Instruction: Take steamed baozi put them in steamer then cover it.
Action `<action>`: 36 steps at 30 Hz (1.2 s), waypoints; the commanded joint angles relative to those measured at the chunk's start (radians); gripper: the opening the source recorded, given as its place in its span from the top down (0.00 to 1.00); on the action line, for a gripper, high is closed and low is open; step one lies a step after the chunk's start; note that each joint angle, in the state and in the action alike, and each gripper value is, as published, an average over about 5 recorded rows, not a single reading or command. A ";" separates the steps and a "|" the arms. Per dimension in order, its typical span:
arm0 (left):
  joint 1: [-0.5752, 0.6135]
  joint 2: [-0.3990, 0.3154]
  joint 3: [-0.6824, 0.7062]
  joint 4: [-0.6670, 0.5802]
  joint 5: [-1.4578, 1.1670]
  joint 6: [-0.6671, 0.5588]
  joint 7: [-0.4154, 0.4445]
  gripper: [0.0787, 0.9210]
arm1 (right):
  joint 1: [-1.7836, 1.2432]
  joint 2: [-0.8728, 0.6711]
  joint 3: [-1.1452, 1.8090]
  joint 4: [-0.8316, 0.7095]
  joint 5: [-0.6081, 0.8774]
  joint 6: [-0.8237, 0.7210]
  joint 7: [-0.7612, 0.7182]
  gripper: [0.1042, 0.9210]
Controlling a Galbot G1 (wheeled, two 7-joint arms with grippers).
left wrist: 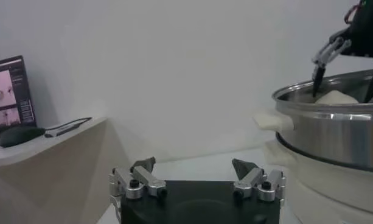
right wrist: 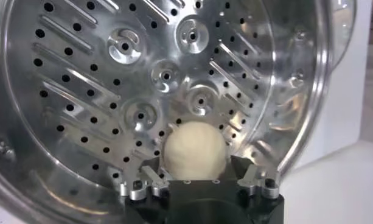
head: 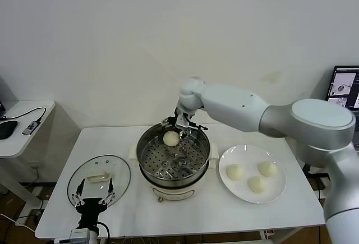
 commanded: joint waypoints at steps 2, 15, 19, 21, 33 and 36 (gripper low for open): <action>0.001 0.009 -0.009 -0.010 -0.009 0.000 0.002 0.12 | 0.204 -0.280 -0.016 0.354 0.439 -0.480 -0.170 0.12; -0.012 0.013 0.016 -0.018 0.004 0.006 0.006 0.12 | 0.140 -0.845 -0.002 0.709 0.396 -0.896 -0.125 0.12; -0.015 0.016 0.019 -0.016 0.008 0.009 0.007 0.12 | 0.041 -0.897 0.033 0.714 0.348 -0.893 -0.108 0.12; -0.015 0.019 0.018 -0.019 0.009 0.013 0.007 0.12 | -0.015 -0.899 0.050 0.699 0.324 -0.892 -0.100 0.12; -0.007 0.021 0.002 -0.015 0.009 0.022 0.010 0.12 | -0.282 -0.790 0.194 0.515 0.188 -0.818 -0.107 0.12; -0.012 0.022 0.000 -0.008 0.008 0.023 0.011 0.12 | -0.313 -0.742 0.209 0.465 0.156 -0.795 -0.114 0.12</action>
